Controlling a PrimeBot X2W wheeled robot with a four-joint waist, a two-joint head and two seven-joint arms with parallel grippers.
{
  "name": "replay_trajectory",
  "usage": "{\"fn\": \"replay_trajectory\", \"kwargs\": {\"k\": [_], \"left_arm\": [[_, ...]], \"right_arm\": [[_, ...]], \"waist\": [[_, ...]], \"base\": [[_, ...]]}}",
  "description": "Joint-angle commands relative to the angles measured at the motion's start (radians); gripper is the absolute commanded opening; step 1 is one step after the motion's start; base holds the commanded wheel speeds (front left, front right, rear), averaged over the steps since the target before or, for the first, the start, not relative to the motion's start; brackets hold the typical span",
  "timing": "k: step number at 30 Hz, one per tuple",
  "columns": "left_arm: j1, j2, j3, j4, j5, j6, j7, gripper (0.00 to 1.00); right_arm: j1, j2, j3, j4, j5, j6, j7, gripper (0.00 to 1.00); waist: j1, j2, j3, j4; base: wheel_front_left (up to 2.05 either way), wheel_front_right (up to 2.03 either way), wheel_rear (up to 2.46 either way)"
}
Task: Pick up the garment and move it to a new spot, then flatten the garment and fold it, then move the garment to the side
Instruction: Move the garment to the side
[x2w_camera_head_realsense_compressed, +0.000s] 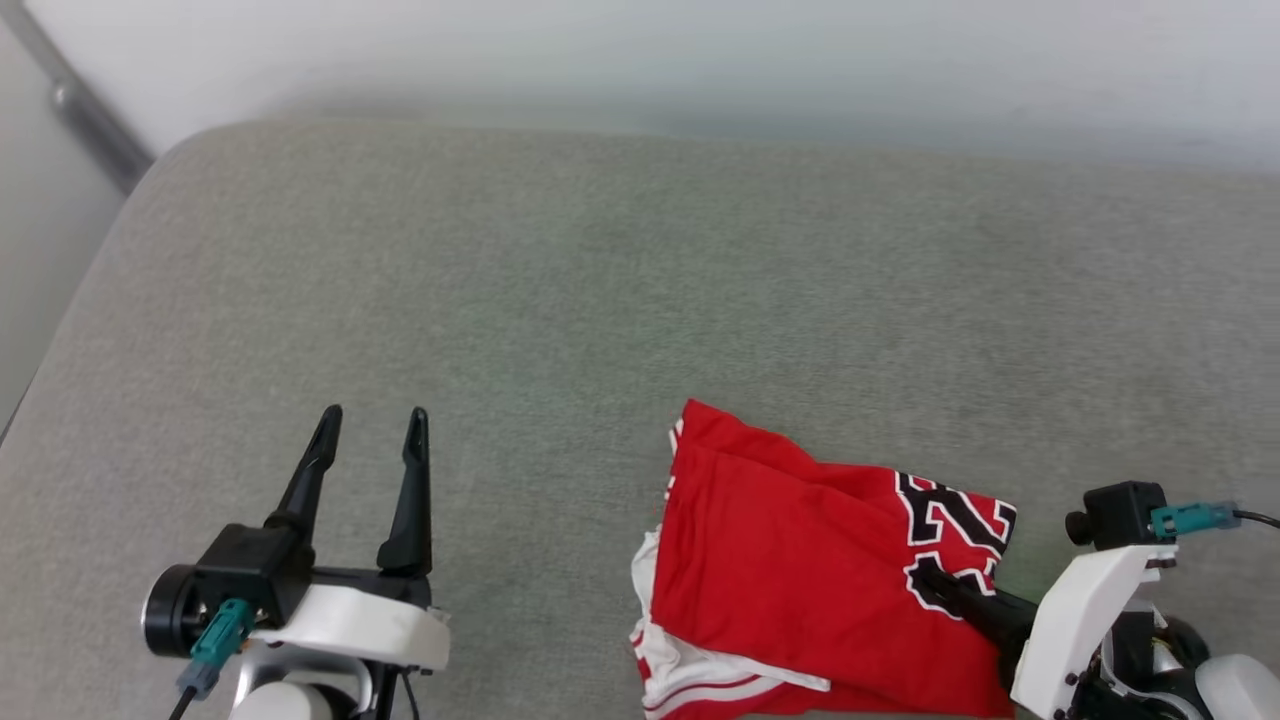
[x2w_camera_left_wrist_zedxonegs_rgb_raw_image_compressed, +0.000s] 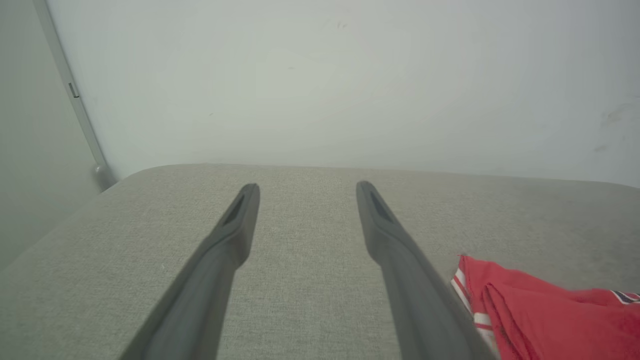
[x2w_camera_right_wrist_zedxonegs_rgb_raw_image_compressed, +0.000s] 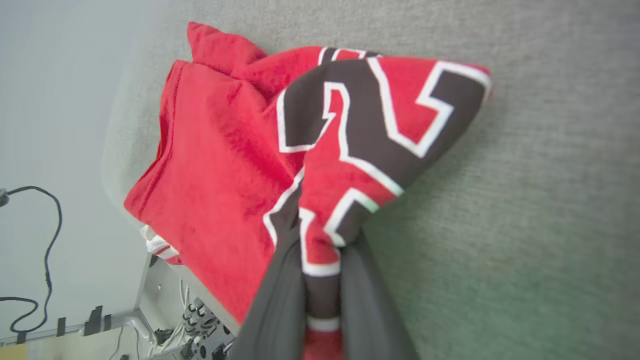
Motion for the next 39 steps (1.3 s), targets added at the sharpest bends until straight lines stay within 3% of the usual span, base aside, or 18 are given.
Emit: {"fn": "replay_trajectory", "kwargs": {"k": [1,6,12,21,28,34,39], "left_arm": [[0.018,0.008,0.007,-0.006,0.005,0.001,-0.002,1.0],[0.063,0.028,0.026,-0.026,0.007,0.005,-0.002,1.0],[0.068,0.038,0.02,-0.058,0.006,0.0,0.003,1.0],[-0.026,0.089,0.003,-0.143,0.019,-0.039,0.042,1.0],[-0.154,0.143,-0.002,-0.226,0.036,-0.08,0.091,1.0],[-0.246,0.172,-0.018,-0.275,0.046,-0.104,0.118,1.0],[-0.301,0.184,-0.031,-0.294,0.049,-0.116,0.124,1.0]], "right_arm": [[-0.016,-0.031,0.007,0.012,-0.055,0.0,-0.01,0.0],[-0.06,-0.085,0.017,0.058,-0.216,0.0,0.012,0.0],[-0.127,-0.135,-0.003,0.096,-0.33,0.0,0.03,0.0],[-0.323,-0.182,-0.037,0.208,-0.477,0.0,-0.053,0.0],[-0.492,-0.186,-0.175,0.332,-0.56,-0.001,-0.172,0.0],[-0.607,-0.204,-0.325,0.405,-0.669,-0.001,-0.251,0.0],[-0.656,-0.178,-0.421,0.436,-0.77,-0.001,-0.333,0.0]], "waist": [[-0.0001,0.0,-0.045,-0.064],[-0.0001,0.0,-0.078,-0.184],[-0.0001,0.0,-0.057,-0.303],[-0.0001,0.0,0.129,-0.476],[-0.0001,0.0,0.309,-0.489],[-0.0001,0.0,0.423,-0.456],[-0.0001,0.0,0.486,-0.427]], "base": [[0.0,0.0,0.0],[0.0,0.0,0.0],[0.0,0.0,0.0],[0.0,0.0,0.0],[0.0,0.0,0.0],[0.0,0.0,0.0],[0.0,0.0,0.0]]}}
